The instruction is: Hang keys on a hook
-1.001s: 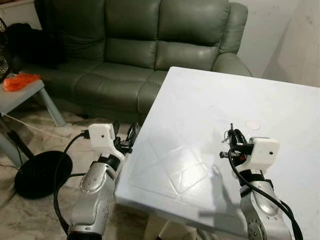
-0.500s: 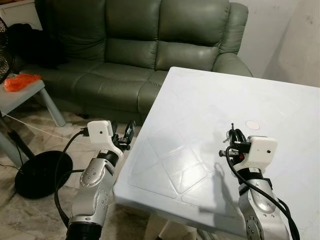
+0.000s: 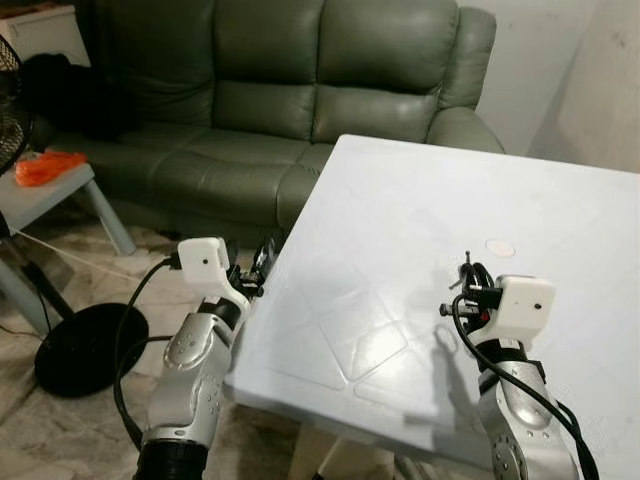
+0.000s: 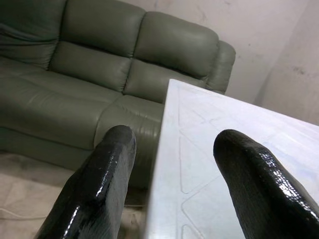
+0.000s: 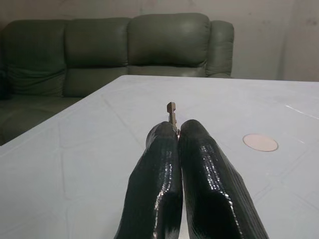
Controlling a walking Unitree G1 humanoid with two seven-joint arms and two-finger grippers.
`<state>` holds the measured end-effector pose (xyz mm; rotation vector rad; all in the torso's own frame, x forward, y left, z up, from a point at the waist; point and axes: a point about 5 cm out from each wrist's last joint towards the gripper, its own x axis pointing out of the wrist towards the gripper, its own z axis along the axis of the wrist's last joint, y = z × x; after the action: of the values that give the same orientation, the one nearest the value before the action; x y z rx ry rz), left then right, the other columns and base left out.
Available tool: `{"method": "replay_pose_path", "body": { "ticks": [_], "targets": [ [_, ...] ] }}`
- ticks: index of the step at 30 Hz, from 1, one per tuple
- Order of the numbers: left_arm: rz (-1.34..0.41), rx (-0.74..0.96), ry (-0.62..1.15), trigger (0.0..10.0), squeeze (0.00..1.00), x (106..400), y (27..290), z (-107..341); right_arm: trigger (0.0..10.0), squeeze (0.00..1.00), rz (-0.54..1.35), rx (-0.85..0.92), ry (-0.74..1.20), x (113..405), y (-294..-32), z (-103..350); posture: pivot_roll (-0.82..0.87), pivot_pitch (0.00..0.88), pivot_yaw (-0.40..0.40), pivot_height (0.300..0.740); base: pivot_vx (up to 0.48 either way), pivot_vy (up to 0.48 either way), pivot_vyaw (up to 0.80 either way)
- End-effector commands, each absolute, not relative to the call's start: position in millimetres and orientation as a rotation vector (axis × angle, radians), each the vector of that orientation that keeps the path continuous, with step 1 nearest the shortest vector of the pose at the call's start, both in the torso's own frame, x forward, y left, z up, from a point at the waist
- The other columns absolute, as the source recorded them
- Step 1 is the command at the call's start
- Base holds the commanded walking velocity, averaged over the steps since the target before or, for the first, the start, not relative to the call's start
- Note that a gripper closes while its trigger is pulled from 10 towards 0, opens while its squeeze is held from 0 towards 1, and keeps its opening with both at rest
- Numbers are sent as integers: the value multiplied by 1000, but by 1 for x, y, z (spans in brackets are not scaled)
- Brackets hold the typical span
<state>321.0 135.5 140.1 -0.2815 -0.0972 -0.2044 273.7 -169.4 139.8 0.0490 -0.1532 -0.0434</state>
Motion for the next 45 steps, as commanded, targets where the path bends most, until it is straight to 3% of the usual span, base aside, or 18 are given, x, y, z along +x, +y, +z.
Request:
{"method": "replay_pose_path", "body": {
  "ticks": [1,13,45],
  "targets": [
    [-199,-283,-95,10000,0,322,137,140,10000,0,-42,47,-148,275,-169,141,-7,38,0,740,0,480,-444],
    [-195,-286,-93,10000,0,322,135,138,10000,0,-33,42,-133,275,-168,140,-6,29,-9,740,0,391,-749],
    [-214,-263,-81,10000,0,321,131,136,10000,0,-23,37,-114,271,-166,137,-21,18,-11,740,0,0,-788]
  ]
}}
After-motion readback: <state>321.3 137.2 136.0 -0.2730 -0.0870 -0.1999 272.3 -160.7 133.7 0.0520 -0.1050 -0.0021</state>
